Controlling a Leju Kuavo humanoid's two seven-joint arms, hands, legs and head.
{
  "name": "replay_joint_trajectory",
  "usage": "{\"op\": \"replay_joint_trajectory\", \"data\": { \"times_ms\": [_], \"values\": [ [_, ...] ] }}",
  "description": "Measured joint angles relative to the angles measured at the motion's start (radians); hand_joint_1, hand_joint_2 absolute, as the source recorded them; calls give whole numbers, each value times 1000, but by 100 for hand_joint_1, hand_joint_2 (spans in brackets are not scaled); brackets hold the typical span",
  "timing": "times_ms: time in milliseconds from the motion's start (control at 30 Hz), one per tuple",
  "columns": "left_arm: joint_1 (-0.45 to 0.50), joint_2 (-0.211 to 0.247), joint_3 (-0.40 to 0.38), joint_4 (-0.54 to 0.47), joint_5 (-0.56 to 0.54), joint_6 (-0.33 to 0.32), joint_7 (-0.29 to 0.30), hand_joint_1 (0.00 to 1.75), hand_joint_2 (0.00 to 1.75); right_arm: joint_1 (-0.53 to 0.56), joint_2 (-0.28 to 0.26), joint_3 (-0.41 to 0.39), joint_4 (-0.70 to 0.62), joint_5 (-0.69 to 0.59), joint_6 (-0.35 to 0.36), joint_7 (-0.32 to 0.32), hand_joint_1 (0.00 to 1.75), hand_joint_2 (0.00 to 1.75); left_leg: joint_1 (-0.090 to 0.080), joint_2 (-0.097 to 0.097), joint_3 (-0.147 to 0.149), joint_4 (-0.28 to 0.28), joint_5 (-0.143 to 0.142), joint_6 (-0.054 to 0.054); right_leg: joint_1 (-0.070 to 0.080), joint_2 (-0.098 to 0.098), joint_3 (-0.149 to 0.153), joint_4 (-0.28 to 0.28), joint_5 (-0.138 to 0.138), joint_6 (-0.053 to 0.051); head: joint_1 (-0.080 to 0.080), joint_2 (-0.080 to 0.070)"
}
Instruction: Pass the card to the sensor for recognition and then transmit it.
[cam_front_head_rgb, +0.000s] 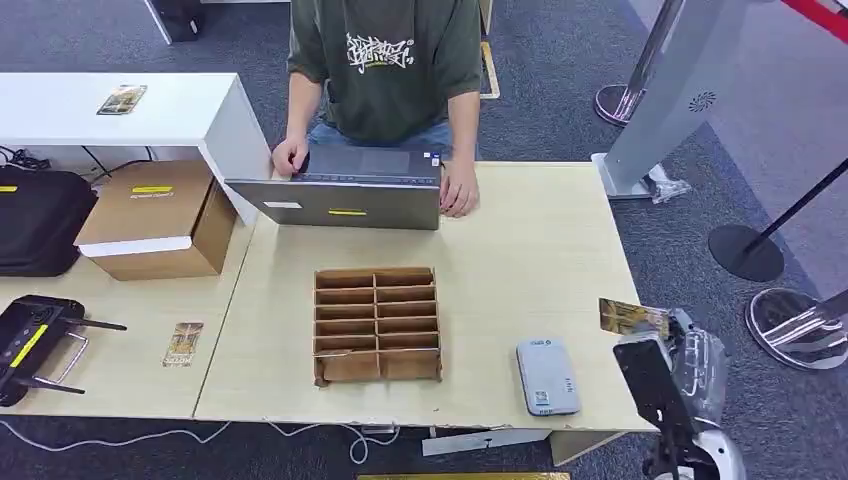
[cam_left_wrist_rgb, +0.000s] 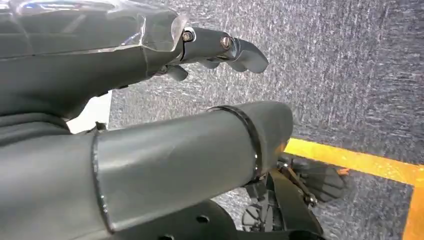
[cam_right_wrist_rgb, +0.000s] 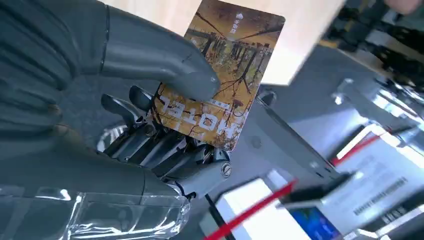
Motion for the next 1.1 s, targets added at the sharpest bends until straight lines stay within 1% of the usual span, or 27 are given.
{"op": "replay_joint_trajectory", "data": {
  "times_ms": [33, 233, 333, 433, 600, 900, 1100],
  "values": [
    [0, 0, 2, 0, 5, -5, -1, 0, 0, 1, 0, 10, -15, 16, -26, -5, 175, 175, 0, 0, 0, 0, 0, 0, 0, 0, 0, 0, 0, 0, 0, 0],
    [-1, 0, 9, 0, 6, -8, -2, 0, 0, 1, 0, 50, -64, 106, -99, -1, 175, 175, 0, 0, 0, 0, 0, 0, 0, 0, 0, 0, 0, 0, 0, 0],
    [-1, 0, 9, 0, -6, -14, 2, 0, 0, 2, 0, 74, -86, 177, -129, 15, 175, 175, 0, 0, 0, 0, 0, 0, 0, 0, 0, 0, 0, 0, 0, 0],
    [-3, 6, 9, 0, -12, -47, 22, 0, 0, 4, 0, 98, -103, 253, -162, 36, 175, 175, 0, 0, 0, 0, 0, 0, 0, 0, 0, 0, 0, 0, 0, 0],
    [-7, 13, 9, 0, -13, -57, 32, 0, 0, 10, 0, 121, -116, 322, -214, 53, 175, 175, 0, 0, 0, 0, 0, 0, 0, 0, 0, 0, 0, 0, 0, 0],
    [-11, 18, 9, 0, -21, -56, 34, 0, 0, 14, -7, 139, -117, 410, -272, 82, 175, 175, 0, 0, 0, 0, 0, 0, 0, 0, 0, 0, 0, 0, 0, 0],
    [-14, 20, 9, 0, -22, -56, 36, 0, 0, 13, -11, 145, -117, 437, -287, 93, 175, 175, 0, 0, 0, 0, 0, 0, 0, 0, 0, 0, 0, 0, 0, 0]
  ]
}}
